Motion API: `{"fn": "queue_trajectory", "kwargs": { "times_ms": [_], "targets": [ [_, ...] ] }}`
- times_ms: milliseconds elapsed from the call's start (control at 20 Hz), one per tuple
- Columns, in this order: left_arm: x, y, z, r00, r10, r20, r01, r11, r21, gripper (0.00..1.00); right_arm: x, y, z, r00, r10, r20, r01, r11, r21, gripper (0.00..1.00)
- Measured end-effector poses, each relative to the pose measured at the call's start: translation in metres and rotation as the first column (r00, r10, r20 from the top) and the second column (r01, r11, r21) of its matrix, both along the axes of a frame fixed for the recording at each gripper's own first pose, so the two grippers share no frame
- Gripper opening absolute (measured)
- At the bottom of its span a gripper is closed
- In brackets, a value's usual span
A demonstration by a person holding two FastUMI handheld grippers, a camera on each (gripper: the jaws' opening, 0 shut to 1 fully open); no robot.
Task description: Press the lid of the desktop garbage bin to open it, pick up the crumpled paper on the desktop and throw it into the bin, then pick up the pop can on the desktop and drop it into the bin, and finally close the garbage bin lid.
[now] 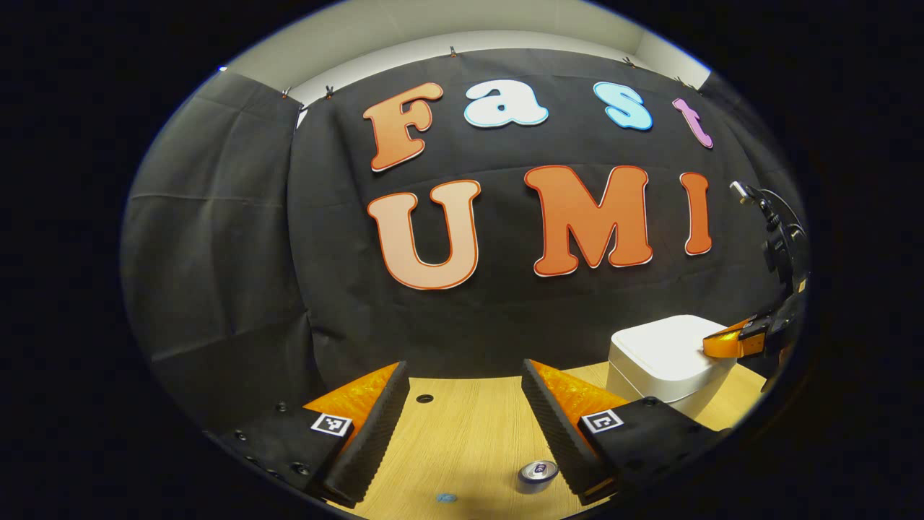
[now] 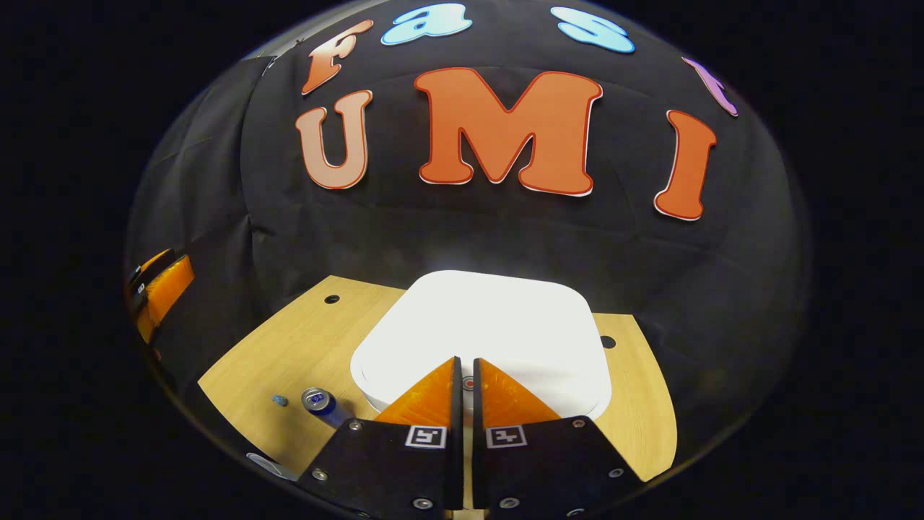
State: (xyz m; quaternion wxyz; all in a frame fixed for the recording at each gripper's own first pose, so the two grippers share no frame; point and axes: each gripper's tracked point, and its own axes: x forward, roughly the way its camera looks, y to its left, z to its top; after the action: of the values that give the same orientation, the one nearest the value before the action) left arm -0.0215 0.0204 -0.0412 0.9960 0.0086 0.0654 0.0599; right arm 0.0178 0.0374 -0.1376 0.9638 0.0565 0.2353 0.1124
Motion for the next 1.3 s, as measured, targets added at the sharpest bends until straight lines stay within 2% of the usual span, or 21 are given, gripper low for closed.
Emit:
{"fn": "queue_trajectory", "kwargs": {
  "times_ms": [250, 500, 550, 650, 950, 1200, 1300],
  "targets": [
    [-0.004, 0.009, -0.007, 1.0, 0.02, -0.015, -0.02, 1.0, -0.013, 0.99, -0.001, -0.003, 0.007, 0.998, 0.001, 0.066, 0.004, 0.997, -0.074, 0.05],
    [-0.003, 0.011, -0.01, 0.999, 0.025, -0.024, -0.025, 1.0, -0.018, 0.99, 0.002, -0.009, 0.027, 0.989, -0.027, 0.142, 0.038, 0.997, -0.071, 0.05],
    [-0.003, 0.012, -0.01, 0.999, 0.027, -0.023, -0.028, 0.999, -0.016, 0.95, 0.002, -0.012, 0.033, 0.986, -0.038, 0.162, 0.049, 0.997, -0.066, 0.05],
    [-0.002, 0.015, -0.015, 0.999, 0.032, -0.031, -0.033, 0.999, -0.016, 1.0, 0.005, -0.02, 0.047, 0.975, -0.061, 0.212, 0.076, 0.995, -0.061, 0.05],
    [0.001, 0.046, -0.03, 0.995, 0.062, -0.075, -0.064, 0.998, -0.022, 1.0, 0.008, -0.027, 0.08, 0.94, -0.088, 0.328, 0.116, 0.991, -0.069, 0.06],
    [0.0, 0.067, -0.044, 0.991, 0.07, -0.113, -0.075, 0.997, -0.037, 1.0, 0.009, -0.021, 0.101, 0.92, -0.085, 0.382, 0.123, 0.989, -0.076, 0.13],
    [-0.001, 0.074, -0.048, 0.99, 0.066, -0.122, -0.072, 0.996, -0.045, 0.99, 0.006, -0.014, 0.107, 0.914, -0.08, 0.398, 0.118, 0.99, -0.074, 0.24]
  ]
}}
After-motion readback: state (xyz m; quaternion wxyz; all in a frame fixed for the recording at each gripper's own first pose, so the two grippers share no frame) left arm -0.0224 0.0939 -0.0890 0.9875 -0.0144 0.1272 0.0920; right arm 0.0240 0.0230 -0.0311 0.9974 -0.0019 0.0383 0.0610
